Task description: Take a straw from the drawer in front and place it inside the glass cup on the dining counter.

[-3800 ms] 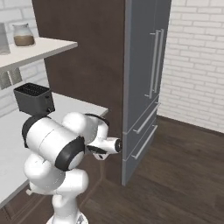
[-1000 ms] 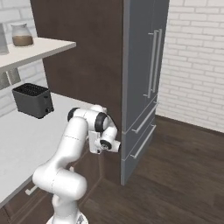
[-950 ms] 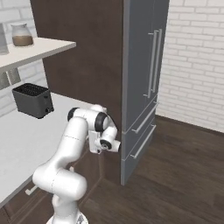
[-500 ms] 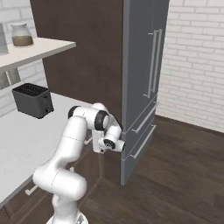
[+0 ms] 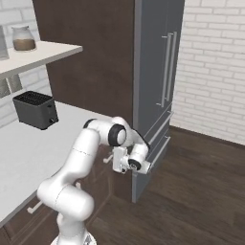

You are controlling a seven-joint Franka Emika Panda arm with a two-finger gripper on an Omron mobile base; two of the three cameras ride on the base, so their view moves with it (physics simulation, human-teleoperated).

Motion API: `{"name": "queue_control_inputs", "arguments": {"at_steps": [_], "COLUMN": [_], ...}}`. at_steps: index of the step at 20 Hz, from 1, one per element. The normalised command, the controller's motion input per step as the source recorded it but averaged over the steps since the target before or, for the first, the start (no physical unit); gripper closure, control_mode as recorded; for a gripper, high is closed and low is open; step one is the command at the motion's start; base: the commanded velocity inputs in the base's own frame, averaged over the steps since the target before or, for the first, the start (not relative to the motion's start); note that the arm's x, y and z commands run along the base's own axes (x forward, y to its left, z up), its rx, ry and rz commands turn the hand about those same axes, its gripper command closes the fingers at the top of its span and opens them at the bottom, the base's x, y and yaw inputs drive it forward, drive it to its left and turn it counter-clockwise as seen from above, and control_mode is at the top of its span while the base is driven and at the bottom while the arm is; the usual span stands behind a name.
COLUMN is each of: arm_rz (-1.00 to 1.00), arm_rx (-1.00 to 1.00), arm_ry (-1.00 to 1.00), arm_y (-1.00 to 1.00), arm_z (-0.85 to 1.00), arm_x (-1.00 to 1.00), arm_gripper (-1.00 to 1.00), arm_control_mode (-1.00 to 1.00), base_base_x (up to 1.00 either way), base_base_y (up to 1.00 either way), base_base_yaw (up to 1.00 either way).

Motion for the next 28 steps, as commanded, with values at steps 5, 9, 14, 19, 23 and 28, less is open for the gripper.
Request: {"name": "queue_control_inputs", "arguments": {"at_steps": [5,9,14,19,23,28], "arm_rz": [0.00,0.00,0.00,0.00,0.00,-0.06], "arm_rx": [0.15,0.14,0.11,0.02,0.00,0.00], "arm_ry": [0.00,0.00,0.00,0.14,0.05,0.00], "arm_y": [-0.68,-0.68,-0.55,-0.06,0.00,-0.21], "arm_z": [0.00,0.02,0.03,-0.10,-0.09,0.16], "arm_x": [-0.56,-0.43,-0.21,0.00,-0.05,-0.42], "arm_gripper": [1.00,1.00,1.00,-1.00,-1.00,-1.00], "arm_control_mode": [-1.00,-1.00,-1.00,-1.00,-1.00,-1.00], "base_base_x": [0.00,0.00,0.00,0.00,0.00,0.00], "base_base_y": [0.00,0.00,0.00,0.00,0.00,0.00], "base_base_yaw": [0.00,0.00,0.00,0.00,0.00,0.00]}}
